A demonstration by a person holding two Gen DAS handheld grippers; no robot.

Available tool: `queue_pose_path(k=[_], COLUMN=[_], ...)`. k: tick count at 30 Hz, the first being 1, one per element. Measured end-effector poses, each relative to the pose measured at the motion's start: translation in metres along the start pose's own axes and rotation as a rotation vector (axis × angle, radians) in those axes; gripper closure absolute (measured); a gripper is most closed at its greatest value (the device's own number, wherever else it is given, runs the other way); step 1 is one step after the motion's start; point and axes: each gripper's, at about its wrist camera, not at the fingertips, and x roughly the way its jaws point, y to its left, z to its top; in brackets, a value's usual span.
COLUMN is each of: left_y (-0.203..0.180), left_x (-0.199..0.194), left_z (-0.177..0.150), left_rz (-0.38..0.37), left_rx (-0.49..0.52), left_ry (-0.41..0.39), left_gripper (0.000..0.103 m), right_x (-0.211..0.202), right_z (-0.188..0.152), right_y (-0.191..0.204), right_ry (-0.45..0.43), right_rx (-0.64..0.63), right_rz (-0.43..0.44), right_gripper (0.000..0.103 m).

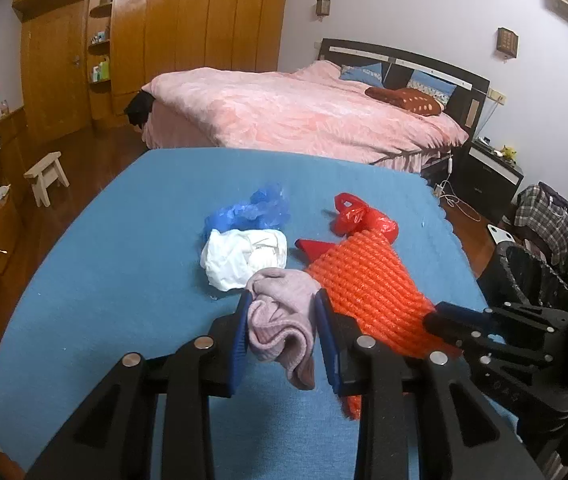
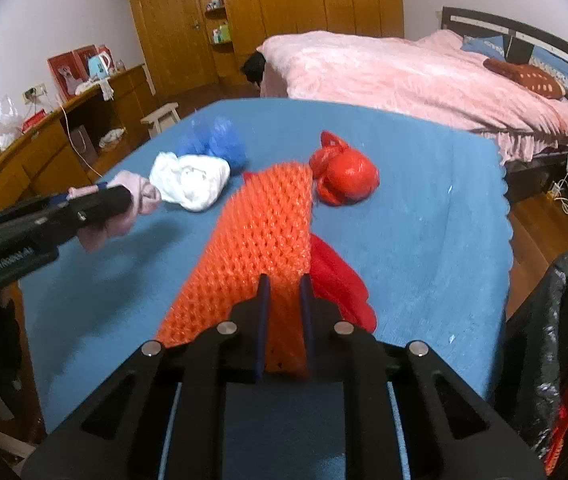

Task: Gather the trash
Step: 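Grasp the pink sock with the left tool while the right tool grasps the orange mesh net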

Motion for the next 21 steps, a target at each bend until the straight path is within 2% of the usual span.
queue_pose_path(k=[9, 12, 16, 21], left_y=[0.001, 0.002, 0.003, 0.005], left_x=[-0.006, -0.007, -0.007, -0.006], left_z=[0.000, 0.001, 0.001, -0.001], left_rz=[0.012, 0.017, 0.017, 0.022], left_rx=[-0.002, -0.001, -0.001, 0.000], left_ry=[-0.012, -0.015, -0.014, -0.009], left_gripper=[0.072, 0.072, 0.071, 0.072], right_x=[-0.021, -0.021, -0.018, -0.018], right_z=[0.013, 0.013, 0.009, 0.010], right_y=[0.003, -0.002, -0.013, -0.008], right_ry=[-0.060, -0.051, -0.032, -0.052], right_rx=[-0.013, -0.008, 0.035, 0.030], right_rz=[0.001, -0.042, -0.071, -0.045], right_gripper=[0.090, 0.085, 0.066, 0.057])
